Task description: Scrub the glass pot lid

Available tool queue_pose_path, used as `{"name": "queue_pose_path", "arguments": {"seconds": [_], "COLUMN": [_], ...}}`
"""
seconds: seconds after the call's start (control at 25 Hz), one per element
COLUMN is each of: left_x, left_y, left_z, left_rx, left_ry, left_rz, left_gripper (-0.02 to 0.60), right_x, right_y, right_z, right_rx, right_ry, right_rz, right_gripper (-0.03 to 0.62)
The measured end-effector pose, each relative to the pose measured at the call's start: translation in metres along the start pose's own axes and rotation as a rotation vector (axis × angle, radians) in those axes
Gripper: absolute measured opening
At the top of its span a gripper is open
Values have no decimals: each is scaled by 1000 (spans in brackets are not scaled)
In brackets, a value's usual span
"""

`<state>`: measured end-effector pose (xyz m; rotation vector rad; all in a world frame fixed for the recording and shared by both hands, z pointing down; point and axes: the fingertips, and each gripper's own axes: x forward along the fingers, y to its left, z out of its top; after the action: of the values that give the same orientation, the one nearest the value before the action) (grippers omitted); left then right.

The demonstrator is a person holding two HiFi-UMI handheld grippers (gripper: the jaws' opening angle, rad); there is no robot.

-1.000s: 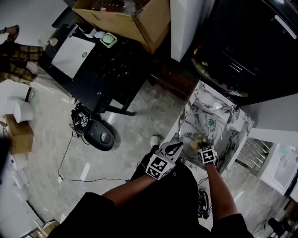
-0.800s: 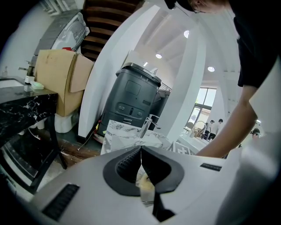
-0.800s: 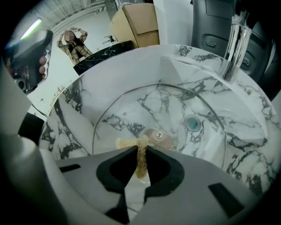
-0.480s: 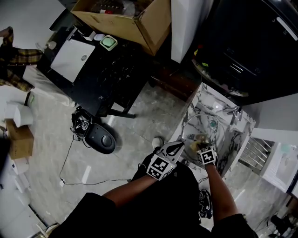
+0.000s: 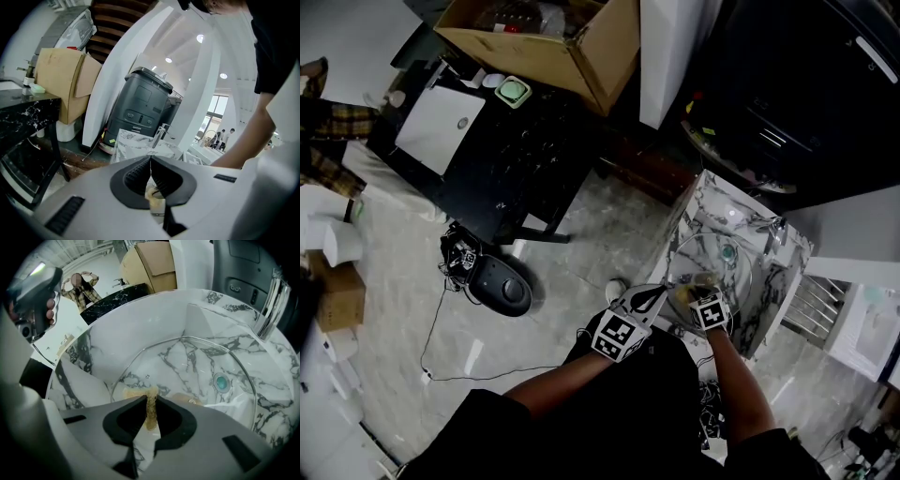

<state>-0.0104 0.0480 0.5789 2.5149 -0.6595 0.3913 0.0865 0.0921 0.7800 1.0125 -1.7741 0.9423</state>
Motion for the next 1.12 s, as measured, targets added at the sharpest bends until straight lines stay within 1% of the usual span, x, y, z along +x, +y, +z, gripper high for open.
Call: {"name": "queue_pose_path", "arguments": {"seconds": [0.12,0.24,0.36,0.44,0.6,0.72,0.84,1.0,1.12], "left_x": [0,0,2,5,9,12,14,18,20], "left_y": [5,8,3,1,0,1,3,6,4], "left_z": [3,8,12,13,12,12,12,14,16], "left_rx": [14,51,104,121,120,123,119,105,124], "left_ry": [2,11,16,20,34,41,47,47,46], "left_rz": [-6,-15,-34,-47,-54,-54,-47,-36,-34], "left_gripper": [17,17,17,17,17,17,17,17,17], "right_x": [3,8,5,3,8,5,11,13,16], "right_y": [4,7,9,9,10,7,6,5,3], "right_z": [6,9,11,19,21,27,28,35,33], "right_rx": [-7,-24,-34,-28,0,3,21,7,21], "right_ry": [-9,-12,11,0,-12,-10,-37,-60,-45], "right_rz": [-3,3,1,5,34,30,42,48,48], "right_gripper": [61,61,61,61,61,61,61,61,61]}}
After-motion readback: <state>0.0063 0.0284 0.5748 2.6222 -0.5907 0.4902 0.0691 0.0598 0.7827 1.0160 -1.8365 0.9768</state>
